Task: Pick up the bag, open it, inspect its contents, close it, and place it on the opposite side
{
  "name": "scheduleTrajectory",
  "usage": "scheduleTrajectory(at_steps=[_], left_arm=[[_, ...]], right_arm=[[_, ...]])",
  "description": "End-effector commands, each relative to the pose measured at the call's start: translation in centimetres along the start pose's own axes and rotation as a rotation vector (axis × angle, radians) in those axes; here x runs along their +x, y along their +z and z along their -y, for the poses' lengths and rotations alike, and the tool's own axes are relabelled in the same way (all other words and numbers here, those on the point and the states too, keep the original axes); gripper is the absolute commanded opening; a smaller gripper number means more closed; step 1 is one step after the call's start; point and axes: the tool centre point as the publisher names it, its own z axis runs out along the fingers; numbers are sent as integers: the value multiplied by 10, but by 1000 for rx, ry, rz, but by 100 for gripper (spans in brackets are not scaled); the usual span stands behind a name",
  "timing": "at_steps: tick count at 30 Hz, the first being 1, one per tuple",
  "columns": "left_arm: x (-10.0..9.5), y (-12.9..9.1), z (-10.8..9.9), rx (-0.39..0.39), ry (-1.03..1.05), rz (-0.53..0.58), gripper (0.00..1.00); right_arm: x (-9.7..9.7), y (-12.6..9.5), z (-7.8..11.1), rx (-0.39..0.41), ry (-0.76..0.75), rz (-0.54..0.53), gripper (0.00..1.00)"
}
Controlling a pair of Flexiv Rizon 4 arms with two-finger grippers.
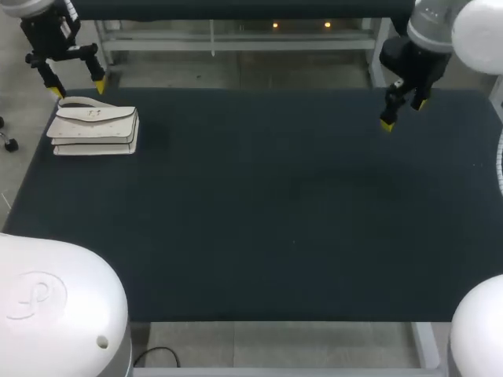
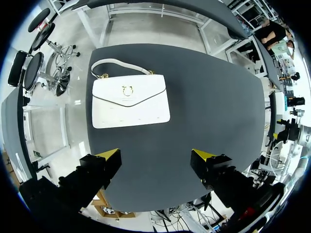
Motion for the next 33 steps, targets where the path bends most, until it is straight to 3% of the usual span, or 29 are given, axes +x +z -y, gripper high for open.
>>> scheduleTrajectory(at_steps=[1,17,33], left_arm=[[-9,0,-1,5,-2,-48,100],[-29,3,-5,47,-81,-90,100],[-32,5,-4,52,-97,-100,100]], right_arm=[[11,8,11,-485,-404,-85,100],[52,24,14,-584,-652,-132,100],[56,25,14,-576,-669,-147,100]])
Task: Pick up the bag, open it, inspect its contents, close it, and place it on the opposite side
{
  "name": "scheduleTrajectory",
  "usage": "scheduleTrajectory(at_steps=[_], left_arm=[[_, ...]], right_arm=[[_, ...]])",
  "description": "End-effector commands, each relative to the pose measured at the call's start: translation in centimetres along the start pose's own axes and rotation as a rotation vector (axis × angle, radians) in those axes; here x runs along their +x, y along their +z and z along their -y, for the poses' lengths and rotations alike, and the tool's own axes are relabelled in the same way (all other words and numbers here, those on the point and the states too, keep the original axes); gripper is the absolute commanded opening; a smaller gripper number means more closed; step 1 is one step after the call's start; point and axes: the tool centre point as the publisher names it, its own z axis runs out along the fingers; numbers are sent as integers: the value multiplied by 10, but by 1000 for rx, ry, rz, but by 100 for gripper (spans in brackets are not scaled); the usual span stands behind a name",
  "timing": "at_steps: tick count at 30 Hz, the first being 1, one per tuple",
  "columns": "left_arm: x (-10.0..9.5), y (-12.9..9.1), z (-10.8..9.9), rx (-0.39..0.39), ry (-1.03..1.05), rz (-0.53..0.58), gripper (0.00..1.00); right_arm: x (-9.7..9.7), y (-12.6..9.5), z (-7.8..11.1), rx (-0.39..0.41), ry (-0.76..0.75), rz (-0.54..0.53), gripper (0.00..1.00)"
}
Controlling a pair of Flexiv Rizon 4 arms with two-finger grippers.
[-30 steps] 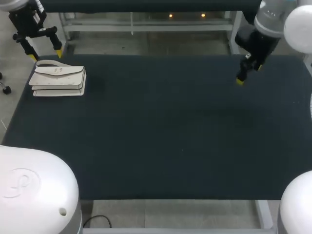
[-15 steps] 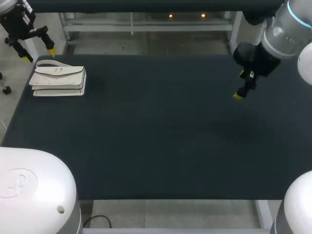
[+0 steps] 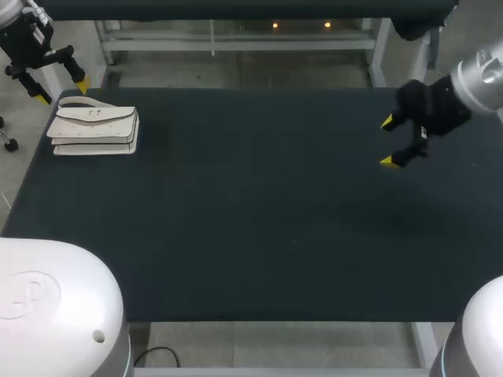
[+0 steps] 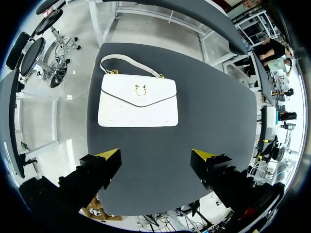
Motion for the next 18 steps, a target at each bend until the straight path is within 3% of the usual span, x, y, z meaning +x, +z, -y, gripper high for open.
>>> scheduleTrajectory(at_steps=[1,7,12,18], left_arm=[[0,0,-1,4,0,0,100],[-7,5,2,-3,-13,-43,100],[-19,4,3,5,-34,-65,100],[-28,3,5,22,-58,-86,100]], right_arm=[[1,-1,3,-82,-3,2,100],[17,30,-11,-75,-59,-105,100],[24,55,-9,-30,-48,-182,100],[21,63,-7,-39,-39,-194,100]])
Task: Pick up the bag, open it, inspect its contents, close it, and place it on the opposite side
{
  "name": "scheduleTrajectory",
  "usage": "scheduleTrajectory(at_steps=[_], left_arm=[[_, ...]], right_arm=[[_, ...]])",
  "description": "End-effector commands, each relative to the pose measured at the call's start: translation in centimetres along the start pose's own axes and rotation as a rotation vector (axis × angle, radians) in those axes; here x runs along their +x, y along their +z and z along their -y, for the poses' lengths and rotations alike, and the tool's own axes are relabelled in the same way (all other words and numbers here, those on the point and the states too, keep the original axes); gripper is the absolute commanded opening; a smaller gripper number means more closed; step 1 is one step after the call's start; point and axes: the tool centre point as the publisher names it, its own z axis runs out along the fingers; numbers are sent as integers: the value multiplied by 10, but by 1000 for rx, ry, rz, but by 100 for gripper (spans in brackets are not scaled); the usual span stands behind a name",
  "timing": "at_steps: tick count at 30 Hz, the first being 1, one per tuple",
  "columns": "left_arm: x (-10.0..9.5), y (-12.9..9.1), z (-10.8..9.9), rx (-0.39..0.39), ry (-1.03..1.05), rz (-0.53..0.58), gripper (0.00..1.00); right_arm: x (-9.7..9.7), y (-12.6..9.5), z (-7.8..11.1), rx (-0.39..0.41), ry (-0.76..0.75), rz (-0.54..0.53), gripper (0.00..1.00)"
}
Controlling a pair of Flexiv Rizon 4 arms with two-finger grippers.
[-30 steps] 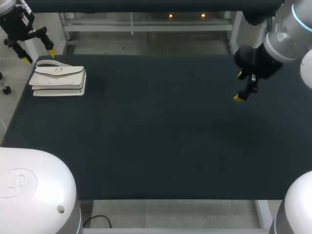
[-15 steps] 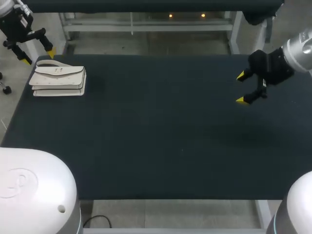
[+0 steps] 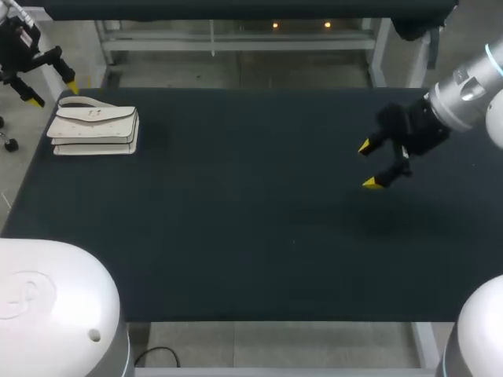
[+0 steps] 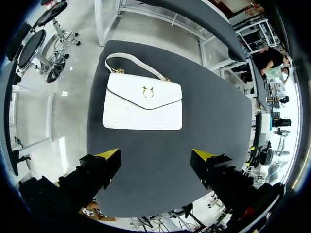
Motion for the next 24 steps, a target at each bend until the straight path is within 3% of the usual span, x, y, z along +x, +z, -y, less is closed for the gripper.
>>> scheduleTrajectory(at_steps=[1,5,10,24], left_arm=[[-7,2,0,10,-9,-22,100],[-12,4,1,11,-22,-36,100],[-17,5,1,10,-37,-54,100],[-40,11,-4,9,-105,-86,100]], right_arm=[[-11,6,-1,-10,-2,-28,100],[-13,10,2,-41,-21,-21,100],[-21,24,5,3,-21,-34,100],[-29,30,6,-1,-10,-37,100]])
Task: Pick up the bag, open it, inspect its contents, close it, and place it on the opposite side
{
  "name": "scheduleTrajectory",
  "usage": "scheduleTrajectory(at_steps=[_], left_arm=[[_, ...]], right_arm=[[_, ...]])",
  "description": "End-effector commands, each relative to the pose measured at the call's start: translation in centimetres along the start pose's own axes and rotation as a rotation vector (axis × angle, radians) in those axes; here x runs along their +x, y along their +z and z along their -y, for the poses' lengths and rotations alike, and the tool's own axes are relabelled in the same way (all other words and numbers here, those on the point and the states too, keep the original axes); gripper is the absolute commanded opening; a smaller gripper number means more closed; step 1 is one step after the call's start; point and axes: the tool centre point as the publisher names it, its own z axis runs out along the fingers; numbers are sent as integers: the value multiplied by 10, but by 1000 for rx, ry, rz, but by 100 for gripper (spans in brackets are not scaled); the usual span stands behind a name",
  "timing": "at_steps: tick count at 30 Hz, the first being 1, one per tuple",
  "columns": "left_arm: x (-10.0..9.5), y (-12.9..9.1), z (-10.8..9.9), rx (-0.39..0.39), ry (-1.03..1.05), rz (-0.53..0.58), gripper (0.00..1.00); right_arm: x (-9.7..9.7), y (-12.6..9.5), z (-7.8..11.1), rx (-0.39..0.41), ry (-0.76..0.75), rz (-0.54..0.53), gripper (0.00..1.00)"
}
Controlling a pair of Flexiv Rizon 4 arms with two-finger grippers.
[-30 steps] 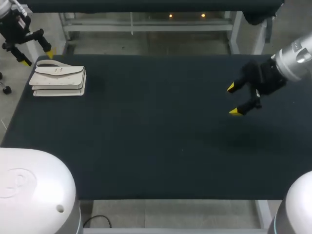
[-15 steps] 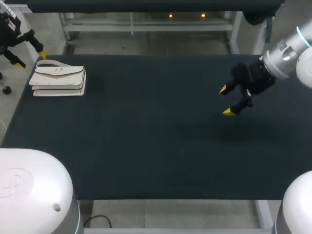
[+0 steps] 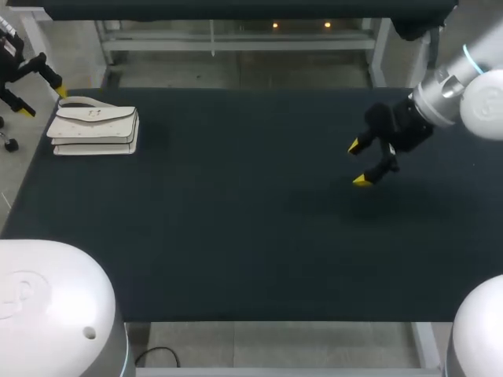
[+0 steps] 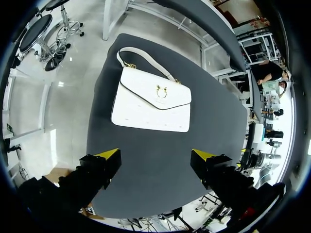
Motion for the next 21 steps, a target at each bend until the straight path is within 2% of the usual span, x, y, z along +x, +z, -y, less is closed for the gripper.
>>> scheduleTrajectory(at_steps=[1,12,21], left_arm=[[-13,4,2,-2,-16,-12,100],[-43,17,26,-38,53,-21,100],[-62,36,41,-62,77,-25,100]], right_arm=[[-1,0,0,-1,0,-2,100],[-1,0,0,-1,0,-2,100],[-1,0,0,-1,0,-2,100]])
